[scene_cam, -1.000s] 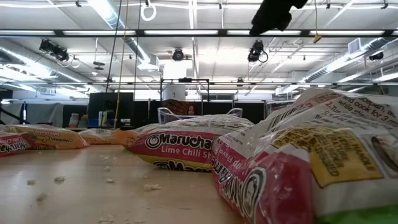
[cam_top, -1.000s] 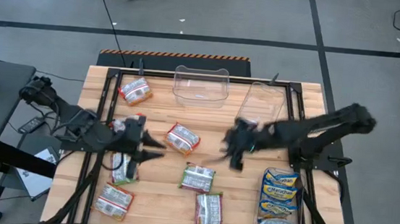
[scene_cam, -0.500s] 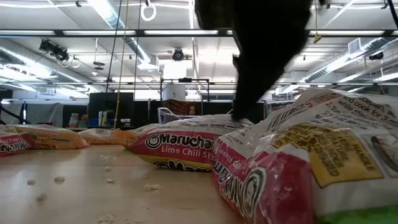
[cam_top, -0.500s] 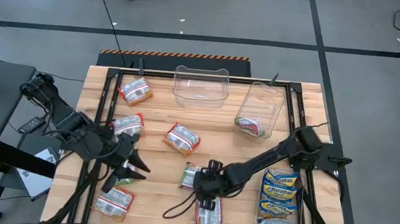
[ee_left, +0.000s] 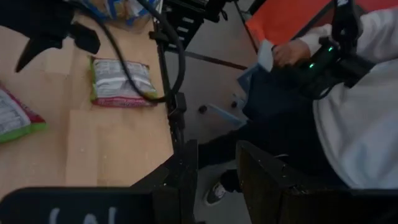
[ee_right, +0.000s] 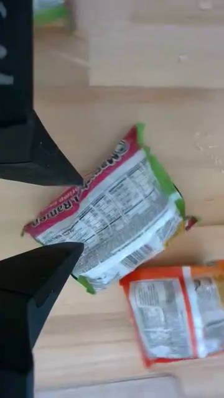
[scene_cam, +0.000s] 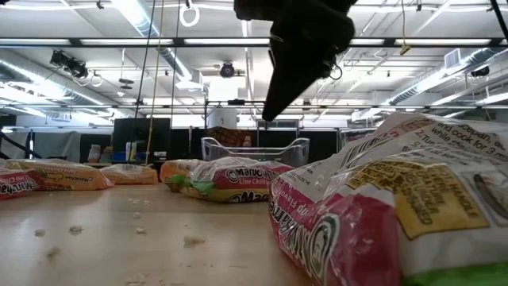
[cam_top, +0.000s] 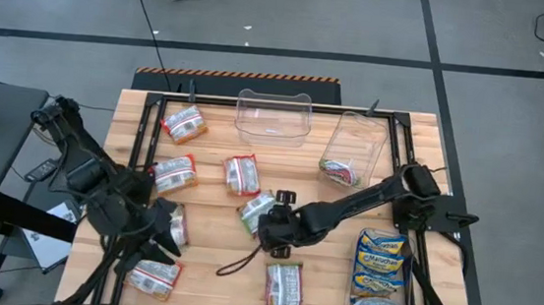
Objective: Sort Maruchan noodles
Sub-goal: Put the middle red noodle pack into the top right transparent bin
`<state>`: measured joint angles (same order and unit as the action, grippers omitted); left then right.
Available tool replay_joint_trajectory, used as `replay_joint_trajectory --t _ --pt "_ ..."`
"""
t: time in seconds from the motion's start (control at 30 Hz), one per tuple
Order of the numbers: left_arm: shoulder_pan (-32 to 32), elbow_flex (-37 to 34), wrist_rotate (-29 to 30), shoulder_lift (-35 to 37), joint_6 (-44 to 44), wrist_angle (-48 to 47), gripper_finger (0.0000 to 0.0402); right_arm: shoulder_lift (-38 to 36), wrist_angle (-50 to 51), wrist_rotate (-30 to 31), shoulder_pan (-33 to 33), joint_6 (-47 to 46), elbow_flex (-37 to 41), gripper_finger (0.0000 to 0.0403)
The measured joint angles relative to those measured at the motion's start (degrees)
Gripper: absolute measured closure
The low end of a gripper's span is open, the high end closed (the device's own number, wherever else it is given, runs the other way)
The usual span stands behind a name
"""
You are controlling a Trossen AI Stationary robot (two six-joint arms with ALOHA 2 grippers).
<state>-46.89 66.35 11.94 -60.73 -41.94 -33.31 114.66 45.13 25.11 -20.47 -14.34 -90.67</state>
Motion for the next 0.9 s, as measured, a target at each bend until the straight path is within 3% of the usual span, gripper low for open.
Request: replay_joint_trajectory --t 0.17,0.3,0.5,0.63,0.73,0.9 --pt "-4.38 0.00 7.04 0.00 -0.96 -0.01 0.0287 2.53 -3.51 2.02 -2.06 15.36 2.22 0.0241" --pt "-6.65 0.00 7.91 -0.02 -2.18 0.07 0.0287 6.44 -6.48 2.80 -2.44 24.64 3.21 0.0241" --pt "-7.82 0.00 9.26 -0.02 -4.40 0.12 0.0287 12.09 -9.77 14.38 -2.33 28.24 3.36 0.0241" --pt "-8.03 0.00 10.55 -0.02 -4.32 0.12 0.0287 14.07 -10.42 16.09 -2.41 27.66 3.17 0.0246" --pt "-8.02 0.00 10.95 -0.02 -4.05 0.12 0.0287 14.10 -10.90 16.63 -2.39 24.32 3.22 0.0282" --pt "-6.85 0.00 10.95 0.05 -2.71 0.10 0.0287 9.74 -9.39 12.74 -0.95 19.10 2.99 0.0387"
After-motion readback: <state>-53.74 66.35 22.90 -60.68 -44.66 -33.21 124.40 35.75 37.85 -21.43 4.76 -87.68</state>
